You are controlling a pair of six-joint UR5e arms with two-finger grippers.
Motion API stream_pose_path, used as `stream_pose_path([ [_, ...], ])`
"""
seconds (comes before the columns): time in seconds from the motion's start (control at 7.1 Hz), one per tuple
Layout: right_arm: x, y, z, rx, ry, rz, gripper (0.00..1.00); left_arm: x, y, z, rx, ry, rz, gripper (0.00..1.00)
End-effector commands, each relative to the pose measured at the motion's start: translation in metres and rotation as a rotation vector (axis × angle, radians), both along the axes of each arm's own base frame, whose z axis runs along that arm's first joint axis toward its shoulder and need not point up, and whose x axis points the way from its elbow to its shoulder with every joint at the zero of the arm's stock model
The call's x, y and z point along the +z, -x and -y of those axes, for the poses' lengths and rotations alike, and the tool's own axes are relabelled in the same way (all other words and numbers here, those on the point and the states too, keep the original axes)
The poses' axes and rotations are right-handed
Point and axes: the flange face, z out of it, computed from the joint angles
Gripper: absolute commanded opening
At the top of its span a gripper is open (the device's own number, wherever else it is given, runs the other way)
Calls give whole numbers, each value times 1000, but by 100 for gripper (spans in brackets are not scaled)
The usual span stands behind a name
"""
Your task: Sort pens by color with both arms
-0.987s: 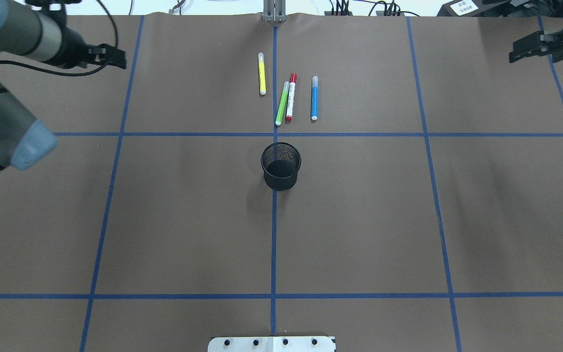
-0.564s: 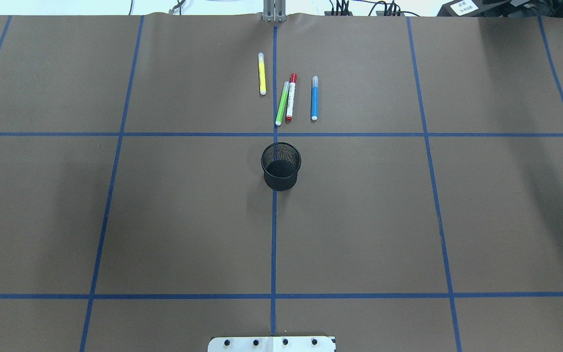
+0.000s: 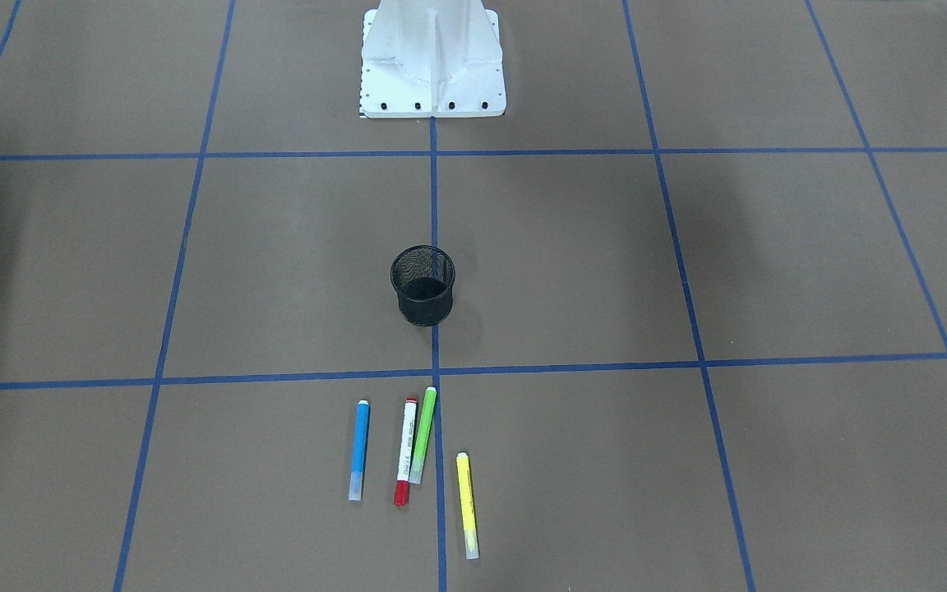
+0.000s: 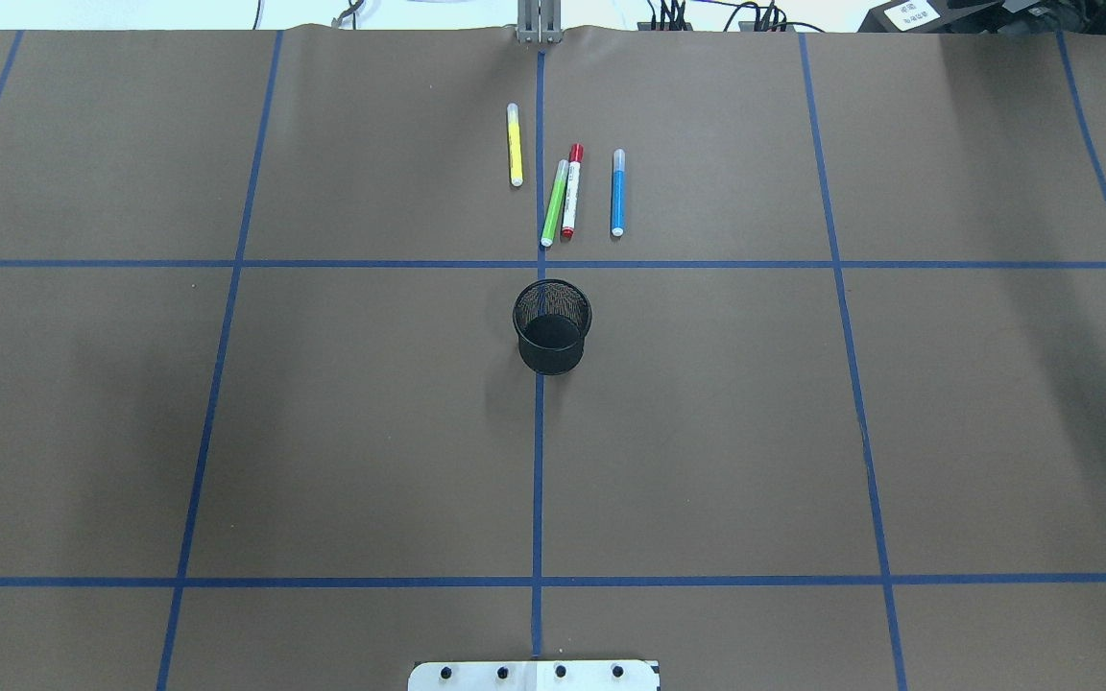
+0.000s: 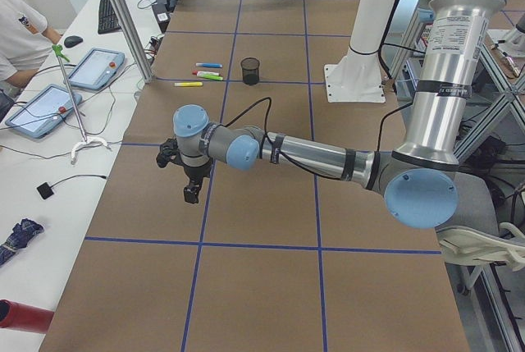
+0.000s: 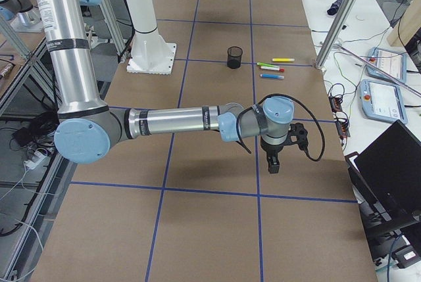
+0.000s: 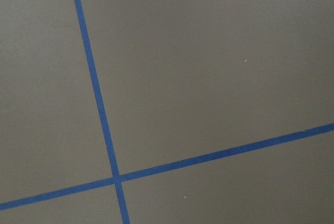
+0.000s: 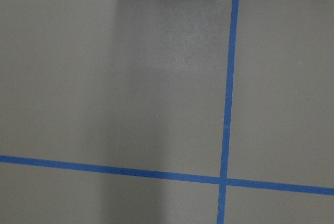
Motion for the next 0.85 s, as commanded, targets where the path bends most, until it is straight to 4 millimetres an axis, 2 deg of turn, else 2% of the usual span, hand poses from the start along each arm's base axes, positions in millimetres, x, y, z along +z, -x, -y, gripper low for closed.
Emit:
stream_pose_path([
  [0.0,-2,18,0,-35,20,0,99,-5,22,-5,-41,41,-80,99],
  [0.14,-11,16,-1,-32,23,-4,99,-4,31,-13,-49,48,-98,99],
  [0.28,-15,16,-2,-31,16,0,99,-11,35,-18,-54,31,-99,99],
  [0.42,-17,16,-2,-31,13,2,99,-12,50,-19,-80,27,-96,99],
  [0.7,-19,15,1,-19,17,-3,99,-12,50,-18,-67,7,-81,99],
])
